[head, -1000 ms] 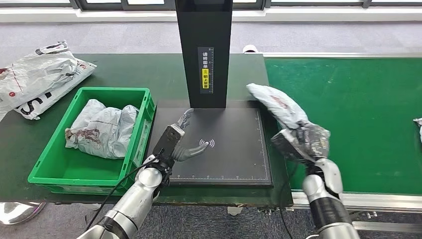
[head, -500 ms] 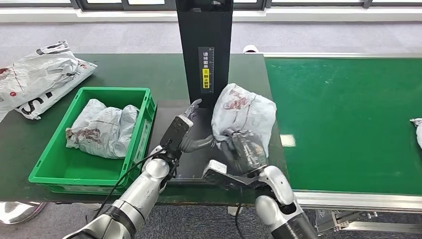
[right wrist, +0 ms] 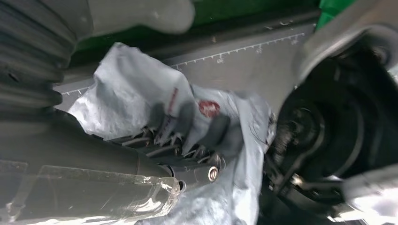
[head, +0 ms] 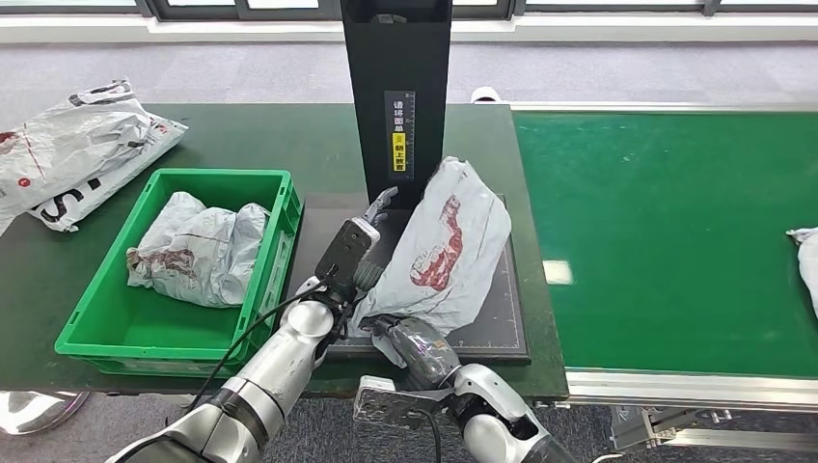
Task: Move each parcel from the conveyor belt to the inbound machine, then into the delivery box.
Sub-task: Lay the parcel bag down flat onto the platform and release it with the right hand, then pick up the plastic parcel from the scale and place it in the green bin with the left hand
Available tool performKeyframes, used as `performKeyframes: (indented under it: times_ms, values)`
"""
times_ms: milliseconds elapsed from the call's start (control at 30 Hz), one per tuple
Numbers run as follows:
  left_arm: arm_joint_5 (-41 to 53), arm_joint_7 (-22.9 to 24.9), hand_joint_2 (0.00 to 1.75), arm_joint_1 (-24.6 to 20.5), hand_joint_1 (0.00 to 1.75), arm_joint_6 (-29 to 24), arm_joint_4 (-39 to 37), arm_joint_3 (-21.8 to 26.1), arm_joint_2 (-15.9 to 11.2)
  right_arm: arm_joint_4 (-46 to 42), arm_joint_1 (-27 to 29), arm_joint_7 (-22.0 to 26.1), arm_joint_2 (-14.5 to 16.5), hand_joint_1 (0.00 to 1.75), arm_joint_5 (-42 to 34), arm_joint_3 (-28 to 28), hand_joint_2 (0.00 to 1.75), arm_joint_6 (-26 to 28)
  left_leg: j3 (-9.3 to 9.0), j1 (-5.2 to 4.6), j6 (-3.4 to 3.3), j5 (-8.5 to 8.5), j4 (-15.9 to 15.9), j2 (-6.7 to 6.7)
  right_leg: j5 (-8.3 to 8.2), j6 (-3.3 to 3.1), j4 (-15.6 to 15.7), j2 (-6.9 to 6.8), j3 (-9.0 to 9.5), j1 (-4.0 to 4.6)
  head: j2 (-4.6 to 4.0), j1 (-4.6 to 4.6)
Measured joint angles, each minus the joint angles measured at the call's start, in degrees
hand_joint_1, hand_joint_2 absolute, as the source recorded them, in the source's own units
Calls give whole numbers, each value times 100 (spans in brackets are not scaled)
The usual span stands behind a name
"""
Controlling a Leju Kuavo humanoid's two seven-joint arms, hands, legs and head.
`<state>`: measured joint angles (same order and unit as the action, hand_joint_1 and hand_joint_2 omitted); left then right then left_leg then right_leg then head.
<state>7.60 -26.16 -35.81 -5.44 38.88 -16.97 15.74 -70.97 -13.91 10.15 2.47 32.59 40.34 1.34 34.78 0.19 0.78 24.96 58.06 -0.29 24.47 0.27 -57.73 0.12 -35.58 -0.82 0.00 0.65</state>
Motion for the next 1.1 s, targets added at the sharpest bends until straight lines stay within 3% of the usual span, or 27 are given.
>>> performKeyframes:
  times_ms: [167, 300, 467, 567, 700, 833, 967, 1033, 1100]
  values:
    - [-94, -24, 175, 0, 0, -57, 19, -13, -5, 48, -9, -79, -62, 0, -48, 57, 175, 65, 0, 0, 0, 0, 0, 0, 0, 0, 0, 0, 0, 0, 0, 1]
    - [-244, -261, 175, 37, 0, -261, 163, -13, -50, -1, 31, -84, -141, 0, -13, 33, 175, 486, -1, 0, 0, 0, 0, 0, 0, 0, 0, 1, 0, 1, 0, 1]
    - [-211, -617, 175, 207, 0, -788, 454, -13, -164, -227, 245, 363, -240, 0, -230, -342, 175, 1237, 0, 0, 0, 1, 0, 0, 1, 0, 0, 0, 0, 1, 0, 1]
    - [130, -464, 175, 247, 0, -1221, 465, -13, -237, -250, 286, 723, -251, 0, -690, -731, 175, 1558, 0, 0, 0, 1, 0, 0, 1, 0, 0, 0, 0, 0, 0, 1]
    - [299, -204, 0, 207, 0, -1955, 230, 17, -274, -246, 287, 950, -210, 0, -1114, -1224, 175, 1694, 0, 0, -1, 1, 0, -1, -1, 1, 0, -1, 2, 0, 0, 1]
    - [-18, -538, 175, 132, 0, -2502, -83, 260, -293, -176, 287, 1086, -152, 0, -1256, -1456, 175, 1682, -2, 0, 0, 0, 0, 0, -2, 0, 0, 0, 1, 1, 0, 1]
    - [21, -1096, 175, 119, 0, -2347, -150, 419, -316, -141, 277, 1356, -133, 0, -1394, -1533, 175, 1625, -1, 1, 1, 0, 0, -4, -1, -1, 0, -2, 1, 2, 0, 1]
    - [455, -986, 175, 119, 0, -2045, -134, 345, -329, -156, 274, 1555, -126, 0, -1519, -1580, 175, 1631, -1, 0, 0, 1, 0, -4, 0, 0, 0, -3, 1, 1, 0, 0]
    - [1179, -581, 175, 99, 0, -1645, -177, 123, -345, -198, 272, 1716, -106, 0, -1651, -1687, 175, 1643, -1, -1, -3, 3, 0, -5, 1, 1, 0, -3, 1, -1, 0, 0]
